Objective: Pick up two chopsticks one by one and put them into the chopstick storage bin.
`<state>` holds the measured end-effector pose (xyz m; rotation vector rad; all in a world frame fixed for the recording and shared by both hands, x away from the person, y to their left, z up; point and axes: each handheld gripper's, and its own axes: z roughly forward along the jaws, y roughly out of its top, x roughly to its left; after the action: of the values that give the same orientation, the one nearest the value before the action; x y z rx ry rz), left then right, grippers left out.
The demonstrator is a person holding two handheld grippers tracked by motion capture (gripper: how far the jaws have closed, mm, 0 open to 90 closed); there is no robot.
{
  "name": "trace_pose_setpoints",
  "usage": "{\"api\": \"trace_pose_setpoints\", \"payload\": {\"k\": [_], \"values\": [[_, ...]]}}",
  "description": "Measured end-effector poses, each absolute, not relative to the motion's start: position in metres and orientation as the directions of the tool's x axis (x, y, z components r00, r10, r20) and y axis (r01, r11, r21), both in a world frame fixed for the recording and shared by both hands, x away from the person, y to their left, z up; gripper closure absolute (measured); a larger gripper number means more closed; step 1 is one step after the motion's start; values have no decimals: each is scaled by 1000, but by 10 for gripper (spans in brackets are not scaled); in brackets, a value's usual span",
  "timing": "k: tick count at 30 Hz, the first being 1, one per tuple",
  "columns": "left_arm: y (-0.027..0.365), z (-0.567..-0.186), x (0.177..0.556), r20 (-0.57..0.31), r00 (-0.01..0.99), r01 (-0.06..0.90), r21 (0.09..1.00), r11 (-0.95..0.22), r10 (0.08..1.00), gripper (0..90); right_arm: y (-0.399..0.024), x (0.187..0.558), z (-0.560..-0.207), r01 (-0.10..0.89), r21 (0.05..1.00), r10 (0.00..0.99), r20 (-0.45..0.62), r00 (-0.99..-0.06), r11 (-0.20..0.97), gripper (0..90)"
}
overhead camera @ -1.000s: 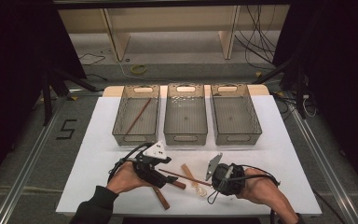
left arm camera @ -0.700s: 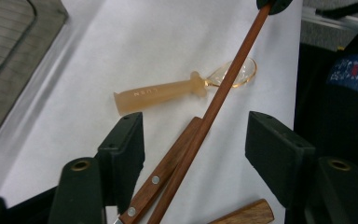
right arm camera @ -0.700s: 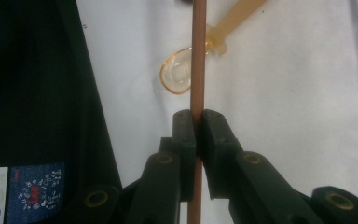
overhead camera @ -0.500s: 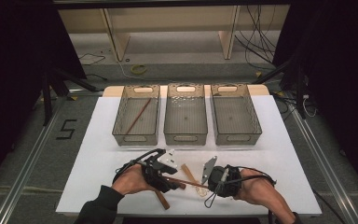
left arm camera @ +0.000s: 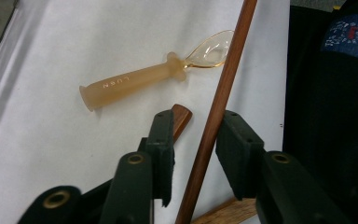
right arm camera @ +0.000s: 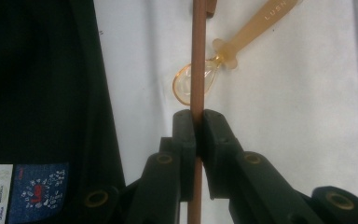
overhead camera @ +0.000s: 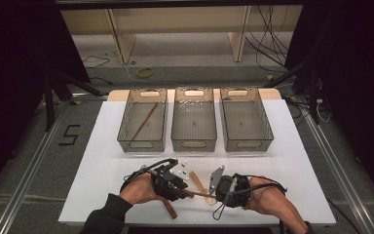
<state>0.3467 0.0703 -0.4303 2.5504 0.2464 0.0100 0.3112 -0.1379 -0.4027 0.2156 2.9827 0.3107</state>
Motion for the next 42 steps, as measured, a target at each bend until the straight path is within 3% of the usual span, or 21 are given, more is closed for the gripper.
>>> {"api": "trace_pose_setpoints", "payload": {"k": [11, 14, 25, 42], "values": [[69, -433, 344, -62, 993, 122, 532, -838, 105, 799, -139, 312, -404, 89, 210, 122, -151, -981, 974, 826], [68, -432, 341, -65, 995, 103, 558, -823, 81, 838, -143, 316, -402, 134, 226, 173, -163, -971, 965, 782], [81, -423, 349, -27, 983, 165, 569, -805, 183, 843, -162, 328, -386, 267, 383, 348, -158, -924, 884, 510], [116, -411, 369, -33, 916, 332, 622, -709, 400, 844, -177, 336, -383, 361, 531, 482, -105, -870, 767, 396]]}}
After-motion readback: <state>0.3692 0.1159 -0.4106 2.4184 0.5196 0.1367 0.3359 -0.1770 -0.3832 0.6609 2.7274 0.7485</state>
